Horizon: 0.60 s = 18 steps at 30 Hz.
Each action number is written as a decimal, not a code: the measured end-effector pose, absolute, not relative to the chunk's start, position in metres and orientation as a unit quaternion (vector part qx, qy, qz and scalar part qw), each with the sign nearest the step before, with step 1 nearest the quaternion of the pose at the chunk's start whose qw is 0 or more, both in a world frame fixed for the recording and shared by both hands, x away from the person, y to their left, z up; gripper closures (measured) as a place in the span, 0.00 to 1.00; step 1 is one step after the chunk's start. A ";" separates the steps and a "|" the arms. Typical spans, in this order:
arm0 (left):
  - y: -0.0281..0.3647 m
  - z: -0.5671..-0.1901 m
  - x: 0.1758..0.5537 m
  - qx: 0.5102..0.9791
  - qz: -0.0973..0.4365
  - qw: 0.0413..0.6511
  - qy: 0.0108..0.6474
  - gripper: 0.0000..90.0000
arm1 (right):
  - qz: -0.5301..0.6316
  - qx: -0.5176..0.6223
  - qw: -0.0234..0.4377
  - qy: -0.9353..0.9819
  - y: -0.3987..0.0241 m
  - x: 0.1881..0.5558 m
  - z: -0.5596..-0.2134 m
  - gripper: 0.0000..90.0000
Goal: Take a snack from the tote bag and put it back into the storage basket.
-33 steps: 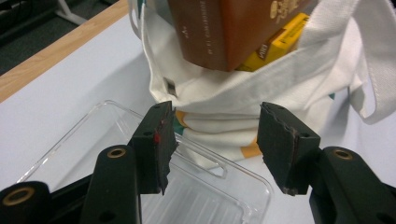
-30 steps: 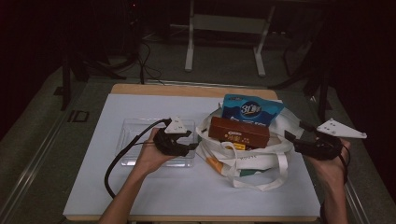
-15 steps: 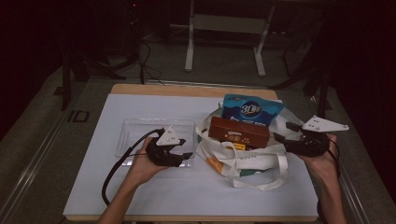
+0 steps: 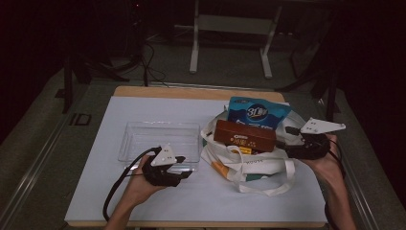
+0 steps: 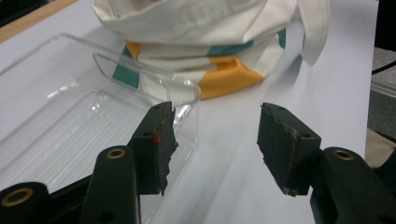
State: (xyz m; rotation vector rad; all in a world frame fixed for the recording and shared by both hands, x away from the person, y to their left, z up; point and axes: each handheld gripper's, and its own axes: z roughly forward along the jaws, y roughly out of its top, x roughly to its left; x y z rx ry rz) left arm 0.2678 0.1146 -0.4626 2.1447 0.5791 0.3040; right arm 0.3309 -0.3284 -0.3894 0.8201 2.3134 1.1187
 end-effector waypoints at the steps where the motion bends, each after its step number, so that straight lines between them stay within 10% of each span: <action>1: 0.115 -0.464 0.267 0.862 0.123 0.433 0.233 0.51 | 0.404 0.295 0.218 0.838 -0.327 0.332 -0.390 0.35; 18: 0.125 -0.493 0.250 0.863 0.102 0.432 0.243 0.51 | 0.379 0.281 0.190 0.861 -0.316 0.346 -0.399 0.29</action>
